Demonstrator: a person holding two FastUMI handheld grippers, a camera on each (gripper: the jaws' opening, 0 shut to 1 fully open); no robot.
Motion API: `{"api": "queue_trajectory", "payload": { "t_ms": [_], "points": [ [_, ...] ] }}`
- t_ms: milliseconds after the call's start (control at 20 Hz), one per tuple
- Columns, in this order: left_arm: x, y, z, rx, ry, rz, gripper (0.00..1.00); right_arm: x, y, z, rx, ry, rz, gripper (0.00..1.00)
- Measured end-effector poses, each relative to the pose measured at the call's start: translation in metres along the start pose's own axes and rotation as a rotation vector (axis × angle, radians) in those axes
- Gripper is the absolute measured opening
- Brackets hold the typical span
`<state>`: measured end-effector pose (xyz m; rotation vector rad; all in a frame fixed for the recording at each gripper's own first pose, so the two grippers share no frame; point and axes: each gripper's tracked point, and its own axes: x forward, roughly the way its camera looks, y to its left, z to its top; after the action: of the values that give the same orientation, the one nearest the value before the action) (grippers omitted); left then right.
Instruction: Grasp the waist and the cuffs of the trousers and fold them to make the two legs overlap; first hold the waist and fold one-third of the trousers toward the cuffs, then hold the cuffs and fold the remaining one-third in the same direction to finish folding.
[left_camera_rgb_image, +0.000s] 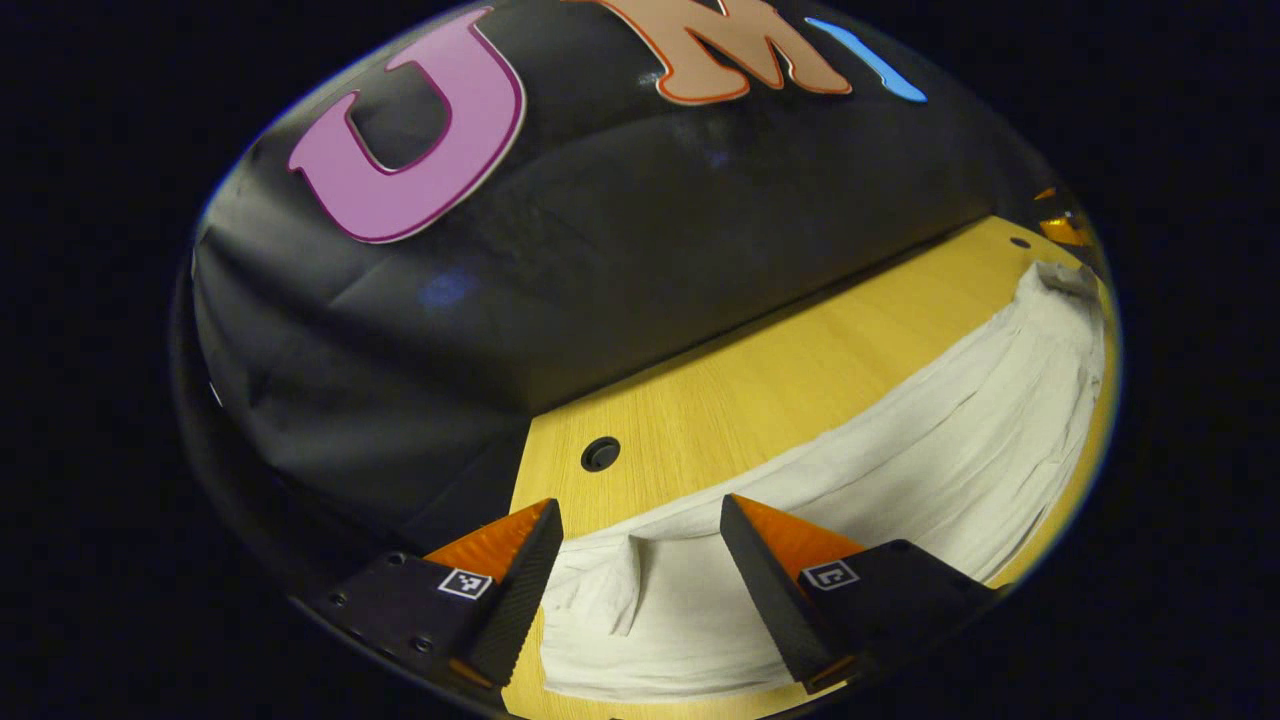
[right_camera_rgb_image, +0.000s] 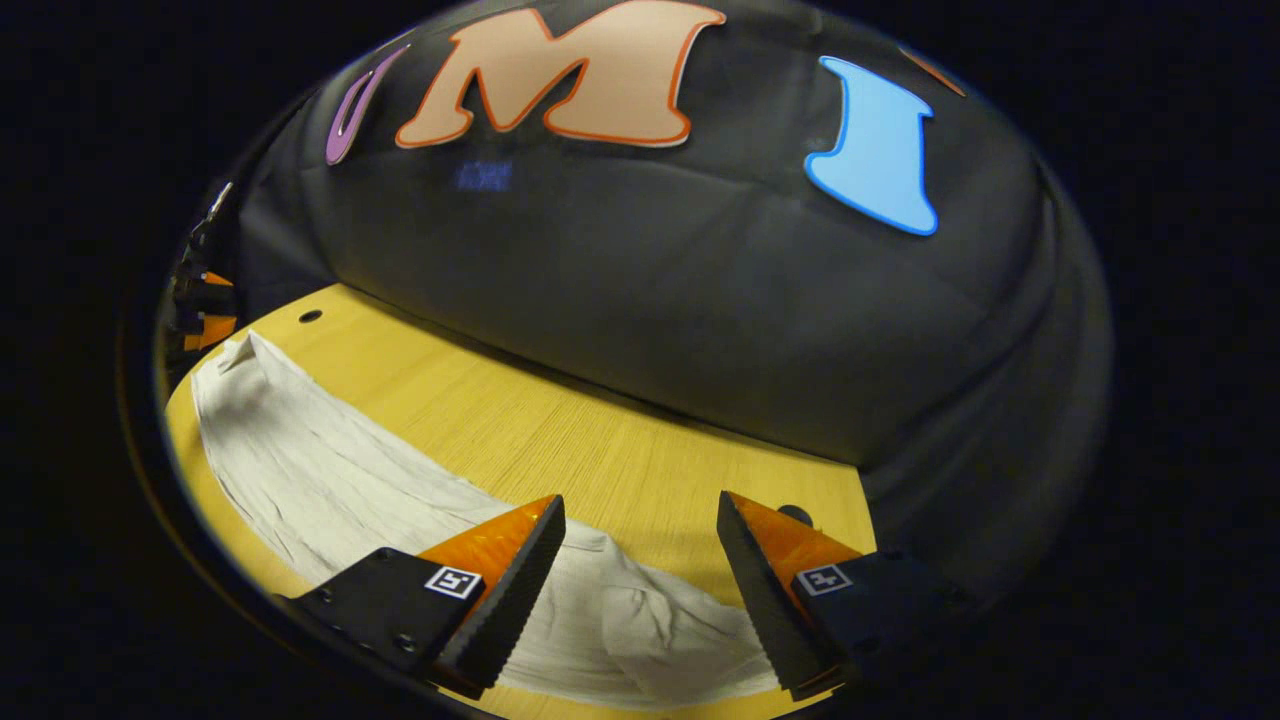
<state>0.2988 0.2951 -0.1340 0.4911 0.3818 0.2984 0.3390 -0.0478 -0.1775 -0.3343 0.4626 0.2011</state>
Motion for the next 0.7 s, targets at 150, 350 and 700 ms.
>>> {"api": "queue_trajectory", "payload": {
  "t_ms": [150, 350, 700],
  "points": [
    [-0.024, 0.004, 0.027, -0.052, -0.058, 0.017, 0.96, -0.031, -0.035, 0.015, 0.076, -0.045, -0.047, 0.98],
    [-0.07, 0.01, 0.046, -0.141, -0.115, 0.05, 0.96, -0.068, -0.083, 0.004, 0.166, -0.061, -0.121, 0.98],
    [-0.159, 0.008, 0.05, -0.303, -0.141, 0.13, 0.96, -0.1, -0.131, -0.085, 0.315, 0.037, -0.195, 0.99]
  ]
}}
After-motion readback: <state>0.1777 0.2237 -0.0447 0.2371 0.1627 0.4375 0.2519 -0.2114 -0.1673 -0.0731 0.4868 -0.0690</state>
